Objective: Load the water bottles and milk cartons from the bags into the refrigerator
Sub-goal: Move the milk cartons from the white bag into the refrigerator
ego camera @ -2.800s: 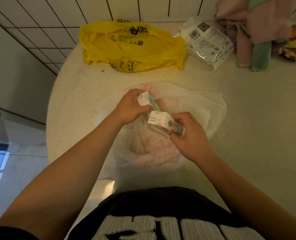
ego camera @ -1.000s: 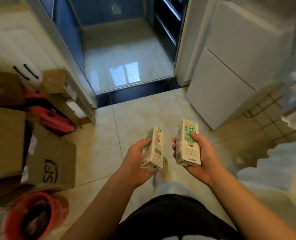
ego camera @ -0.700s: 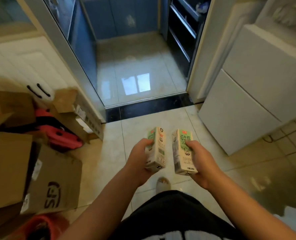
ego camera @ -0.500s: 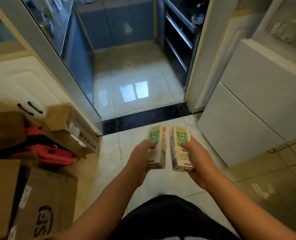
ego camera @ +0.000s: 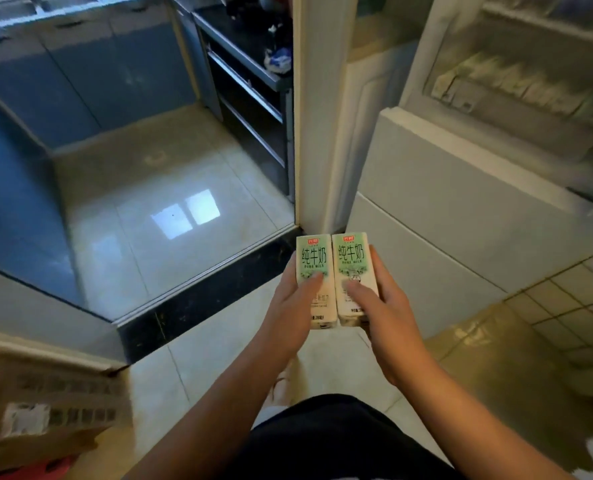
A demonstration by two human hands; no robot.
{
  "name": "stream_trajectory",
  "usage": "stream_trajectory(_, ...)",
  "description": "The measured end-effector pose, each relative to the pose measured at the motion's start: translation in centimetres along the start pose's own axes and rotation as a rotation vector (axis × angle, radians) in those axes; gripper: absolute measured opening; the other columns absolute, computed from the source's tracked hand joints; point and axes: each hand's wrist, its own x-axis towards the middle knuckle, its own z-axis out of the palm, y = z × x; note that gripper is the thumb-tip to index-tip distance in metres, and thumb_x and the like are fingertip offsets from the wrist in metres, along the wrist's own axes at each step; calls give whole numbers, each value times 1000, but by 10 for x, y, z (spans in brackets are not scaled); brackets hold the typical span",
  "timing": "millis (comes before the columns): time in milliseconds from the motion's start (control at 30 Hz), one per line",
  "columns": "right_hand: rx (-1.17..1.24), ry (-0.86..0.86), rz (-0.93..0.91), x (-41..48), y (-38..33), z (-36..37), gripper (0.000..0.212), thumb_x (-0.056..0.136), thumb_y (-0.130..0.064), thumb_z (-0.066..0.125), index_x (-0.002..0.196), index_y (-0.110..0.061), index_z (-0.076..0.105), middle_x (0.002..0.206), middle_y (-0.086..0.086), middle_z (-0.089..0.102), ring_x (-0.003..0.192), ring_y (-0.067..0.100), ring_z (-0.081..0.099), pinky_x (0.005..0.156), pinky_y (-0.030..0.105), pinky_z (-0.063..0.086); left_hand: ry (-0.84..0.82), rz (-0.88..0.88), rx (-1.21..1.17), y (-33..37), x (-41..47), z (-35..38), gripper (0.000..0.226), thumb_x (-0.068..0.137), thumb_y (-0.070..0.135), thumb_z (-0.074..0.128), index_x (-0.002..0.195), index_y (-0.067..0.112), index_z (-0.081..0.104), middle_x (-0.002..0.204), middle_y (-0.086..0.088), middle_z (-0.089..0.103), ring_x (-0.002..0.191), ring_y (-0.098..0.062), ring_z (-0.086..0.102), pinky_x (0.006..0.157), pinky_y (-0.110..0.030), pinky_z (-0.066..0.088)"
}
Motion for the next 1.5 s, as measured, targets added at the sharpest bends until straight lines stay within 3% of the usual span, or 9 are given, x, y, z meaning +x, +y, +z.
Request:
stream_trajectory(300,-3,266,-183,132,-71,3,66,97,-11,54,148,-45,30,124,-8,66,101,9,68,72,23,58,-310,62,106,89,174,8,41,104,19,43,143,33,40,115,9,68,98,-8,70,70,-24,57)
stream_trajectory(600,1,480,-400,205,-147,-46,71,96,1,50,149,-40,24,130,-14,59,111,7,63,74,22,57,-572,300,215,179,277,86,41,104,15,41,143,24,37,117,8,66,101,-5,68,74,-23,56)
stream_trajectory(767,-58,508,-521,238,-194,-103,63,97,-6,51,147,-33,24,124,-18,61,113,10,63,72,24,57,-602,473,327,222,313,144,29,104,27,42,129,41,39,122,12,62,100,-1,66,77,-29,60)
stream_trajectory(900,-57,528,-543,263,-235,-143,58,97,2,48,142,-30,28,122,-9,61,108,9,65,72,23,57,-609,502,295,261,335,192,31,104,22,41,126,43,36,108,21,59,90,11,65,66,-15,55)
stream_trajectory(1000,-19,552,-508,279,-263,-172,50,96,-6,53,135,-30,32,118,-9,63,100,6,68,69,23,57,-583,498,344,284,352,225,28,105,24,40,132,33,37,103,19,58,75,14,64,54,-9,49)
stream_trajectory(1200,-59,668,-271,305,-306,-225,31,93,-39,60,119,-30,47,105,-8,70,81,9,72,63,32,61,-640,317,498,308,394,285,35,104,29,42,135,16,44,99,-1,69,65,-5,71,48,-14,49)
stream_trajectory(1267,-151,722,-180,308,-314,-242,28,92,-45,59,112,-29,50,103,-5,69,81,11,70,65,33,58,-658,198,530,311,402,300,31,103,31,41,128,14,49,89,-3,71,61,-10,70,47,-21,50)
stream_trajectory(1367,-361,707,0,311,-319,-268,35,92,-53,54,111,-25,48,93,-14,59,73,0,56,53,18,40,-666,157,703,315,410,321,27,102,35,39,102,17,59,68,1,69,59,-15,65,53,-27,48)
stream_trajectory(1500,-518,704,133,321,-314,-298,68,89,-66,47,141,-22,43,133,-4,55,108,16,55,88,29,42,-730,138,913,317,424,347,37,102,42,35,81,19,57,49,7,59,52,-12,53,52,-23,37)
